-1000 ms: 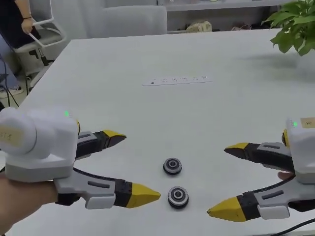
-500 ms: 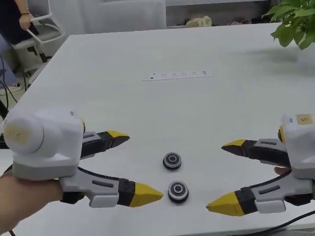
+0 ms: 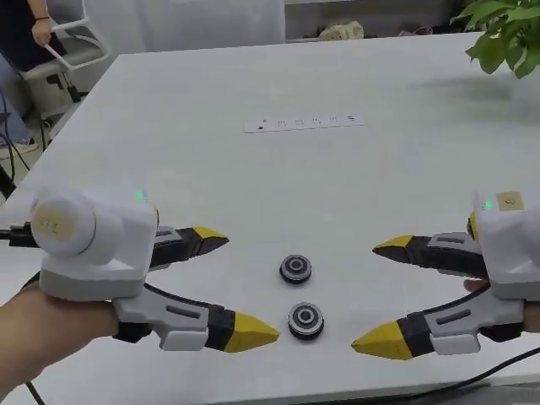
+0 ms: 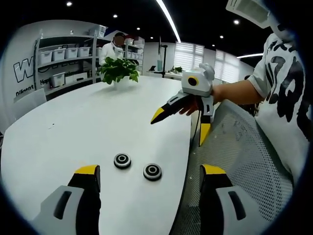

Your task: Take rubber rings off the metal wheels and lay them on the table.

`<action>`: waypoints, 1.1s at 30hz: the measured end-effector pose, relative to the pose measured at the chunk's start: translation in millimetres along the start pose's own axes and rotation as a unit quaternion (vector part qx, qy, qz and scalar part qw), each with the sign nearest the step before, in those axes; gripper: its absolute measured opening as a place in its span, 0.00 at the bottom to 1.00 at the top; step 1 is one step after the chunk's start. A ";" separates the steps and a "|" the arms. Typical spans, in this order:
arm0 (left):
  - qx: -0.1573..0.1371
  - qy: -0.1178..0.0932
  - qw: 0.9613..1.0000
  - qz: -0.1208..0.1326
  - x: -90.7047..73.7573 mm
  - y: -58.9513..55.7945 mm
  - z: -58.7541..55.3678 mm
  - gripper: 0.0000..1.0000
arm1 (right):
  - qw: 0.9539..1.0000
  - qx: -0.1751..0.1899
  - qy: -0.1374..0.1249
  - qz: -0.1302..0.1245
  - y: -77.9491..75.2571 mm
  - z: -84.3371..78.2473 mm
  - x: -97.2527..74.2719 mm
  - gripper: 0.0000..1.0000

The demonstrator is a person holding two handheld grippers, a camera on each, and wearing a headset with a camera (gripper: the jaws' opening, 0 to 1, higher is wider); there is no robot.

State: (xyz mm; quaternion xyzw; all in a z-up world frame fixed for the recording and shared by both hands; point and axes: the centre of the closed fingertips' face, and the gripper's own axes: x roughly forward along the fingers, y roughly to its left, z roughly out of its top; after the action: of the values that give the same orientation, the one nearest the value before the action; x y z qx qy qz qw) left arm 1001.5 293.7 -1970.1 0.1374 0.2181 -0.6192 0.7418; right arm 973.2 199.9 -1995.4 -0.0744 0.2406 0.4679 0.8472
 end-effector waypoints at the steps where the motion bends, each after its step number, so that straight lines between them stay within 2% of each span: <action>1: 0.001 0.001 1.000 0.000 0.6 -0.2 -0.5 0.81 | 1.000 0.000 0.001 0.000 -0.7 -1.0 0.6 0.82; 18: 0.013 0.019 1.000 -0.021 16.2 0.6 -6.6 0.76 | 0.999 -0.025 0.027 0.019 -2.7 -14.5 9.7 0.74; 33: 0.017 0.031 0.999 -0.038 31.4 1.3 -10.4 0.71 | 0.998 -0.040 0.029 0.038 -7.7 -18.0 19.7 0.63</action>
State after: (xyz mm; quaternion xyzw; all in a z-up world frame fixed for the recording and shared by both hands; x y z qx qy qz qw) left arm 1005.5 272.0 -1994.7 0.1604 0.2355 -0.6459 0.7083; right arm 982.3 204.2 -2021.2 -0.1128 0.2486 0.5069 0.8176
